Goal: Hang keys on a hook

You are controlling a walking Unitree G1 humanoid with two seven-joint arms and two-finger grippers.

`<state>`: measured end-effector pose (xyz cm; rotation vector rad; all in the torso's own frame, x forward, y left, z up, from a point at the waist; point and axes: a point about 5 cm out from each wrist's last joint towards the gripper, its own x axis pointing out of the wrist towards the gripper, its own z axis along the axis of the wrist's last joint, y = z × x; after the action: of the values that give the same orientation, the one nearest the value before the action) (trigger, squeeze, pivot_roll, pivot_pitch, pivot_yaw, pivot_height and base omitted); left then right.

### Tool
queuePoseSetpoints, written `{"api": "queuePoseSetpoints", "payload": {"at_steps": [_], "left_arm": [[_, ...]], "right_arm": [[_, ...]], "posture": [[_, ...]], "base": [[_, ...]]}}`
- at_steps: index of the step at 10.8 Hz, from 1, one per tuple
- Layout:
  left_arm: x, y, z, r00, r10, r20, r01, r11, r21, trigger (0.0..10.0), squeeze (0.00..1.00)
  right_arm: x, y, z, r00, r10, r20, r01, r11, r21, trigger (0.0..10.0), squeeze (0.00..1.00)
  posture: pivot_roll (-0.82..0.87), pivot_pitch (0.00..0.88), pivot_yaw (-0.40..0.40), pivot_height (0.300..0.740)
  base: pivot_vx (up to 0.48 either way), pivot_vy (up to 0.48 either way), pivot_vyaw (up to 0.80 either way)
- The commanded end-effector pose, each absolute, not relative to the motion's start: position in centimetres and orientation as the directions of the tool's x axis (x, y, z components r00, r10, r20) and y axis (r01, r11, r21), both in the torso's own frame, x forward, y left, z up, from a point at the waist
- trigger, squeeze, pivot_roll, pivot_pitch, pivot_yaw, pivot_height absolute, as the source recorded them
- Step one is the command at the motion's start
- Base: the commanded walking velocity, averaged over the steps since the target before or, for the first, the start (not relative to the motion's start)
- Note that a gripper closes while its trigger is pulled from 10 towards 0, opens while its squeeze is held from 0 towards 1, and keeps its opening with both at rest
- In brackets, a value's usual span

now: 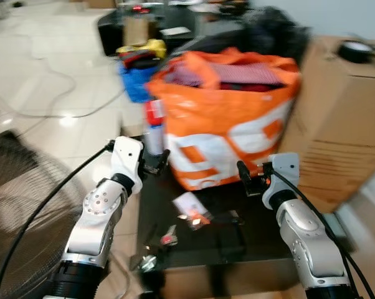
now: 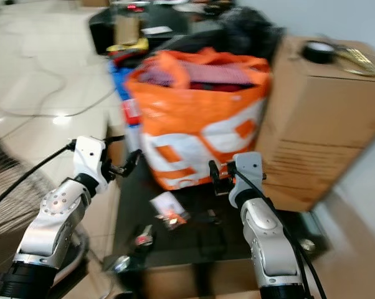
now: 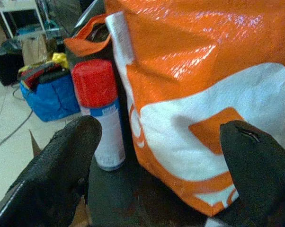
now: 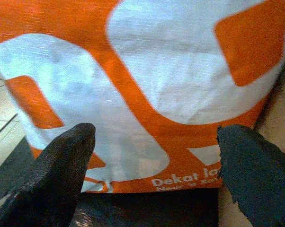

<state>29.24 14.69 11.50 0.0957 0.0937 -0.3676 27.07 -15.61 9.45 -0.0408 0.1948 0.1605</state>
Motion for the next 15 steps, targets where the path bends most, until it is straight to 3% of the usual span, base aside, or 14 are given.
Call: {"api": "queuePoseSetpoints", "payload": {"at_steps": [1, 2, 4, 5, 6, 9, 11, 13, 15], "left_arm": [[29.1, 14.5, 11.6, 0.922, -0.369, -0.113, 0.378, 0.924, 0.061, 10.0, 0.49], [28.8, 14.3, 10.4, 0.886, -0.411, -0.214, 0.432, 0.9, 0.059, 10.0, 0.5], [28.5, 14.8, 8.9, 0.828, -0.459, -0.323, 0.51, 0.855, 0.093, 10.0, 0.36], [28.3, 14.7, 7.8, 0.75, -0.511, -0.42, 0.618, 0.768, 0.17, 10.0, 0.21], [27.9, 14.1, 6.8, 0.658, -0.562, -0.501, 0.723, 0.658, 0.212, 10.0, 0.0], [26.2, 12.7, 4.5, 0.462, -0.627, -0.628, 0.877, 0.426, 0.221, 10.0, 0.0], [25.0, 12.9, 3.7, 0.385, -0.638, -0.668, 0.918, 0.343, 0.201, 10.0, 0.0], [24.5, 13.4, 3.8, 0.378, -0.647, -0.662, 0.921, 0.34, 0.193, 10.0, 0.0], [24.2, 14.1, 3.9, 0.388, -0.64, -0.663, 0.914, 0.361, 0.186, 10.0, 0.0]], "right_arm": [[27.1, -15.7, 9.2, 0.962, 0.158, -0.223, -0.17, 0.985, -0.037, 10.0, 0.61], [27.3, -15.9, 8.8, 0.955, 0.162, -0.25, -0.183, 0.981, -0.059, 10.0, 0.0], [27.8, -15.3, 7.7, 0.918, 0.236, -0.318, -0.245, 0.969, 0.011, 10.0, 0.0], [28.0, -14.9, 6.1, 0.877, 0.282, -0.389, -0.314, 0.949, -0.02, 10.0, 0.0], [27.9, -15.2, 4.4, 0.847, 0.248, -0.47, -0.321, 0.944, -0.081, 10.0, 0.0], [27.1, -14.9, 0.6, 0.75, 0.279, -0.599, -0.385, 0.921, -0.053, 10.0, 0.0], [27.1, -14.4, -0.3, 0.723, 0.331, -0.606, -0.425, 0.905, -0.013, 10.0, 0.0], [27.1, -14.4, -1.1, 0.702, 0.337, -0.628, -0.409, 0.912, 0.032, 10.0, 0.0], [27.4, -15.4, -1.9, 0.707, 0.202, -0.678, -0.29, 0.957, -0.017, 9.4, 0.0]], "posture": [[-0.04, 0.0, 0.026, 0.74], [-0.04, 0.0, 0.025, 0.74], [-0.06, 0.0, 0.033, 0.74], [-0.06, 0.0, 0.019, 0.74], [-0.05, 0.0, -0.007, 0.74], [-0.07, 0.0, -0.031, 0.74], [-0.08, 0.0, -0.038, 0.74], [-0.06, 0.0, -0.058, 0.74], [-0.05, 0.0, -0.068, 0.74]], "base": [[0.0, 0.0, 0.0], [0.0, 0.0, 0.0], [0.0, 0.0, 0.0], [0.0, 0.0, 0.0], [0.0, 0.0, 0.0], [0.0, 0.0, 0.0], [0.0, 0.0, 0.0], [0.0, 0.0, 0.0], [0.0, 0.0, 0.0]]}}
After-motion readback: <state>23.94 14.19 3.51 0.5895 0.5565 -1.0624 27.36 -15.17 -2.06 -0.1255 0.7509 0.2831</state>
